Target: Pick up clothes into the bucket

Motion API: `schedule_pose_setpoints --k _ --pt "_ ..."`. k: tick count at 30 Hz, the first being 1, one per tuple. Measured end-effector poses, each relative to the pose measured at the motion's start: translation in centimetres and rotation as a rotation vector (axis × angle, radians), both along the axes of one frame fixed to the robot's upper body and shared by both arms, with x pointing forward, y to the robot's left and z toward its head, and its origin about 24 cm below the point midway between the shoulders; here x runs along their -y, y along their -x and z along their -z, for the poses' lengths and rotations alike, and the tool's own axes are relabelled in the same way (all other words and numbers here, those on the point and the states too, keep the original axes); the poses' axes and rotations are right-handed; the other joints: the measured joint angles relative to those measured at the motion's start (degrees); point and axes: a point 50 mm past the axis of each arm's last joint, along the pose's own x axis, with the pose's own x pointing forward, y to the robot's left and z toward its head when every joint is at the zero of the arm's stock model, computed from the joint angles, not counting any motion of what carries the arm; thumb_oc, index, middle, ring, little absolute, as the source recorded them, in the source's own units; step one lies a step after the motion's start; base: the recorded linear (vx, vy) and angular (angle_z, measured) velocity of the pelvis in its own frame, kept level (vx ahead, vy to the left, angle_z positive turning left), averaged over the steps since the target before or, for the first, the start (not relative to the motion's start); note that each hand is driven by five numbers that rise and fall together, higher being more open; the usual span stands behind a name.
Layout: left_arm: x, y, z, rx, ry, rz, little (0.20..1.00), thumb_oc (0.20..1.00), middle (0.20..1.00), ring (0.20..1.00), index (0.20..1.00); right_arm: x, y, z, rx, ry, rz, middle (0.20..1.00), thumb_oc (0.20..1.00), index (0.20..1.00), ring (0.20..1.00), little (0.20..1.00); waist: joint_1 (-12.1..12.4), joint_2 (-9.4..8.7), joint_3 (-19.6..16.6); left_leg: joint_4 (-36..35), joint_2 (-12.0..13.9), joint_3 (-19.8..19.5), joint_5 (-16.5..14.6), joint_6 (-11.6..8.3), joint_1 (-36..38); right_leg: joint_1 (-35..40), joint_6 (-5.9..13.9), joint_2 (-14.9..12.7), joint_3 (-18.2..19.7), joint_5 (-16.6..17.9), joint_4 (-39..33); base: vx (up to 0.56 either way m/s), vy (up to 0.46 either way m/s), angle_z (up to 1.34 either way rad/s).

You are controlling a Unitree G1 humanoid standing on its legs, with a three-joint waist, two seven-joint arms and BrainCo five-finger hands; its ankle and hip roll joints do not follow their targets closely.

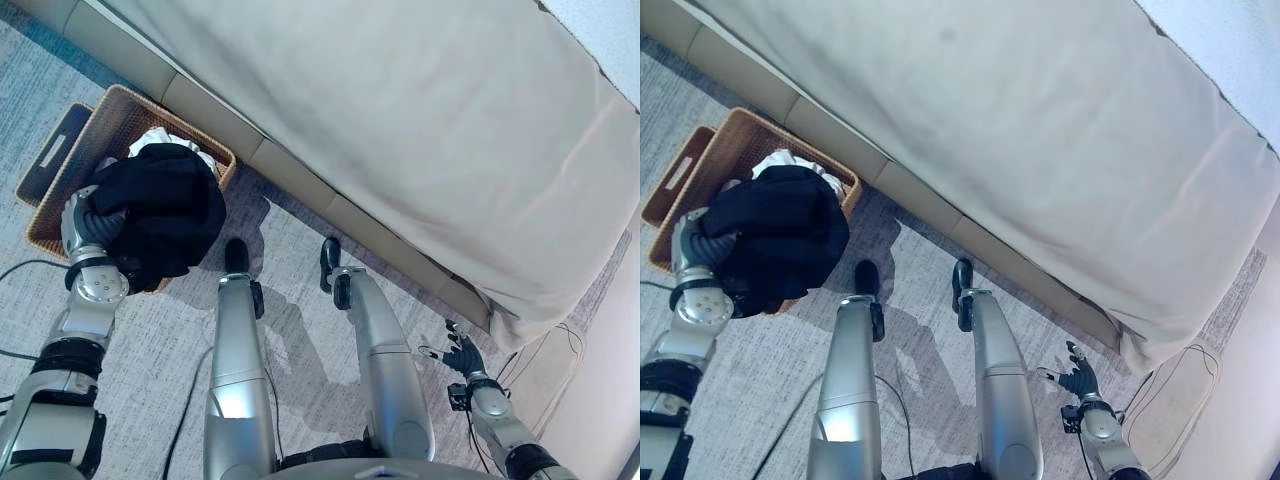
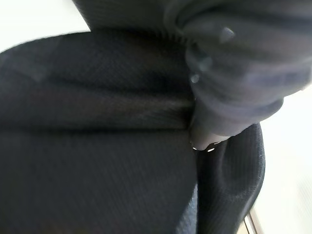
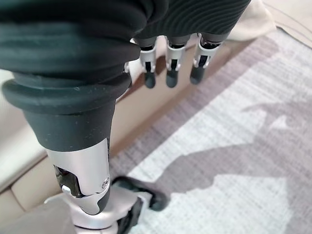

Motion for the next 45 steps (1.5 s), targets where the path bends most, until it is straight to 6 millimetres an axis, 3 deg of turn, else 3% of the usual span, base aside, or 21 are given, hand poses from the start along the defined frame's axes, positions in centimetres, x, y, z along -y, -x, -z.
schedule_pose_setpoints --k 3,5,12,20,31,32,33,34,39,45 --pt "0.1 0.1 0.5 0.140 0.234 -0.076 0.200 0.200 0.200 0.200 0.200 -0.1 0.1 0.1 -0.001 -0.004 0.004 1.000 1.000 1.000 1.000 1.000 0.0 0.00 0.0 0.5 0.0 0.0 -0.2 0.06 -0.3 -0.4 -0.06 0.0 0.0 -0.4 0.8 0.01 -0.025 0.02" --pt "0.6 0.3 1.2 0.376 0.582 -0.148 0.200 0.200 0.200 0.200 0.200 -0.2 0.2 0.1 -0.004 0.002 0.010 1.000 1.000 1.000 1.000 1.000 0.1 -0.05 0.0 1.1 -0.1 -0.1 -0.3 0.12 -0.3 -0.5 -0.11 -0.2 -0.1 -1.1 1.8 0.01 -0.035 0.06" --pt "1.5 0.5 -0.1 0.780 0.945 -0.205 0.200 0.200 0.200 0.200 0.200 -0.2 0.4 0.3 -0.009 0.013 0.022 1.000 1.000 1.000 1.000 1.000 0.2 -0.10 -0.1 1.1 0.1 -0.4 -0.4 0.03 0.0 -0.5 -0.38 -0.1 -0.3 -1.3 2.3 0.00 -0.003 0.01" --pt "0.1 1.4 -0.7 0.947 1.035 -0.285 0.200 0.200 0.200 0.200 0.200 -0.3 1.2 0.8 -0.038 0.015 0.018 1.000 1.000 1.000 1.000 1.000 0.2 -0.10 -0.1 0.9 0.2 -0.2 -0.6 -0.25 2.1 1.3 -0.66 0.0 -0.2 -1.5 2.4 0.00 0.000 0.00" --pt "-0.4 1.3 1.0 0.803 1.011 -0.309 0.200 0.200 0.200 0.200 0.200 -0.4 1.1 0.6 -0.031 0.022 0.005 1.000 1.000 1.000 1.000 1.000 0.3 -0.10 -0.1 0.9 0.2 -0.2 -0.7 -0.42 2.1 1.2 -0.68 -0.1 -0.2 -1.5 2.5 0.00 0.000 0.00" --pt "-0.4 1.3 1.3 0.768 1.001 -0.299 0.369 0.369 0.369 0.369 0.369 -0.4 1.0 0.6 -0.030 0.022 0.004 1.000 1.000 1.000 1.000 1.000 0.3 -0.10 -0.1 0.8 0.2 -0.2 -0.7 -0.42 2.1 1.2 -0.68 0.0 -0.2 -1.5 2.4 0.00 0.000 0.00" --pt "-0.4 1.3 1.4 0.751 0.998 -0.296 0.467 0.467 0.467 0.467 0.467 -0.4 1.0 0.6 -0.029 0.021 0.004 1.000 1.000 1.000 1.000 1.000 0.3 -0.10 -0.1 0.8 0.2 -0.1 -0.7 -0.42 2.1 1.2 -0.68 0.0 -0.2 -1.5 2.4 0.00 0.000 0.00" --pt "-0.4 1.2 1.6 0.729 0.999 -0.294 1.000 1.000 1.000 1.000 1.000 -0.4 1.0 0.6 -0.028 0.021 0.003 1.000 1.000 1.000 1.000 1.000 0.3 -0.10 -0.1 0.8 0.2 -0.1 -0.7 -0.43 2.1 1.2 -0.68 0.0 -0.2 -1.5 2.4 0.00 0.000 0.00" --pt "-0.5 1.1 3.8 0.484 0.958 -0.235 1.000 1.000 1.000 1.000 1.000 -0.4 0.9 0.6 -0.032 0.018 -0.003 1.000 1.000 1.000 1.000 1.000 0.2 -0.09 -0.1 0.8 0.2 0.0 -0.7 -0.46 2.0 1.0 -0.68 0.1 0.0 -1.5 2.3 0.00 0.042 -0.02" --pt "-0.1 0.7 4.4 0.288 0.845 -0.141 1.000 1.000 1.000 1.000 1.000 -0.3 0.8 0.6 -0.049 0.017 -0.009 1.000 1.000 1.000 1.000 1.000 0.4 -0.07 -0.1 0.7 0.2 0.1 -0.8 -0.56 1.9 0.7 -0.68 0.1 0.4 -1.5 2.2 -0.01 0.040 -0.02"
